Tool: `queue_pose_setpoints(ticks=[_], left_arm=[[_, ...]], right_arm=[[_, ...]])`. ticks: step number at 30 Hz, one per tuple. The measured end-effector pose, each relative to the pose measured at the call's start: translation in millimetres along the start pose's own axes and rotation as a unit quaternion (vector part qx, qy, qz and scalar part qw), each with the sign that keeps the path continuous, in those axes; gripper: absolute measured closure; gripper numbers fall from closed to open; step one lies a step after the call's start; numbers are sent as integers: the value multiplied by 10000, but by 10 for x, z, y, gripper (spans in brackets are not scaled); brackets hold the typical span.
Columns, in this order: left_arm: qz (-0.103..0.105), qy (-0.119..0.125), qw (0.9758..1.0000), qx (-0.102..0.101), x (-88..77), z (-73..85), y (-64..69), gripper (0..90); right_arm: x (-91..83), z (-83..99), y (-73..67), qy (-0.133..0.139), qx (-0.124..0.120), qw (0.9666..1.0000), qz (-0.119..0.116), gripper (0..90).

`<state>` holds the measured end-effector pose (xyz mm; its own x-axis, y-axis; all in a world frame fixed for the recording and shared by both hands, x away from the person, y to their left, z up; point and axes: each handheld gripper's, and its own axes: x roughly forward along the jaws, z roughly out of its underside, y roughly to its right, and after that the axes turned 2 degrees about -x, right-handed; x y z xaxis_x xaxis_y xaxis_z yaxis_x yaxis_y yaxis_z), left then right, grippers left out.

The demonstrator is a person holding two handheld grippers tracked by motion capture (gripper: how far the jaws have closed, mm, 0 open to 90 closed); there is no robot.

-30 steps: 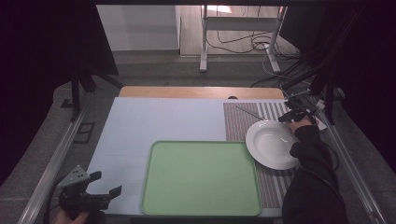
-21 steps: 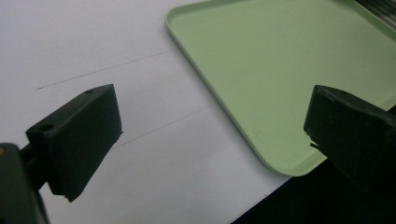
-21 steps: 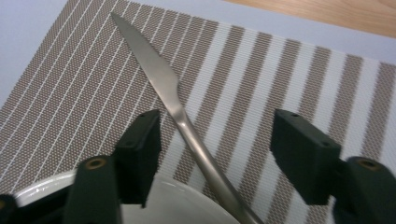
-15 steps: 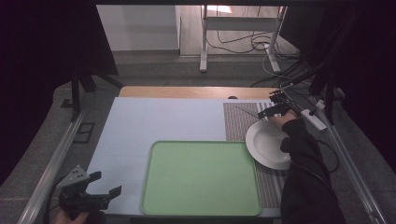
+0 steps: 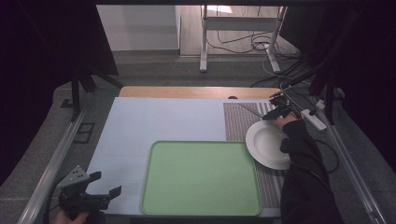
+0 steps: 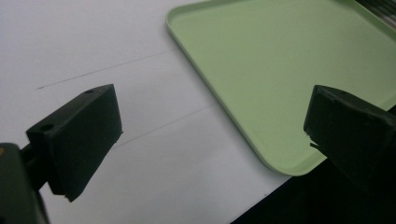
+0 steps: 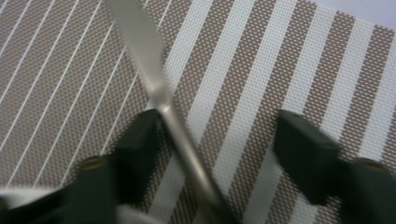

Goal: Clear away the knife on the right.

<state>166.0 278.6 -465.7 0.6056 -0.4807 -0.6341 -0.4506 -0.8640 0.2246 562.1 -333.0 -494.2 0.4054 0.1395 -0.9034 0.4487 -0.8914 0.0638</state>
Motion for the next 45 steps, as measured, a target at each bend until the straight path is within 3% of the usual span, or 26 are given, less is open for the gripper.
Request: queue_pose_setpoints(ticks=[2,3,6,13,15,27,32,39,45], left_arm=[[-8,-3,10000,9,1,0,3,42],[-9,-4,10000,11,1,0,4,42],[-8,-4,10000,7,2,-2,4,42],[-10,-3,10000,8,3,-3,5,43],[-11,0,10000,9,3,-2,5,43],[-16,-6,10000,19,5,-4,7,43],[-20,-11,10000,23,6,-5,8,43],[-34,-27,10000,35,7,-7,13,42],[-35,-26,10000,35,7,-7,13,42]], right_arm=[[-24,18,17,0,-59,10000,-32,585],[-44,33,33,-24,-146,9998,-106,713],[-66,62,56,-46,-239,9995,-213,798],[-81,72,86,-42,-225,9993,-297,805],[-110,80,104,42,-269,9995,-160,805],[-330,187,349,401,89,9992,35,805],[-459,231,410,574,223,9981,-25,806],[-664,282,333,865,200,9957,-280,805],[-771,322,156,932,51,9945,-469,805]])
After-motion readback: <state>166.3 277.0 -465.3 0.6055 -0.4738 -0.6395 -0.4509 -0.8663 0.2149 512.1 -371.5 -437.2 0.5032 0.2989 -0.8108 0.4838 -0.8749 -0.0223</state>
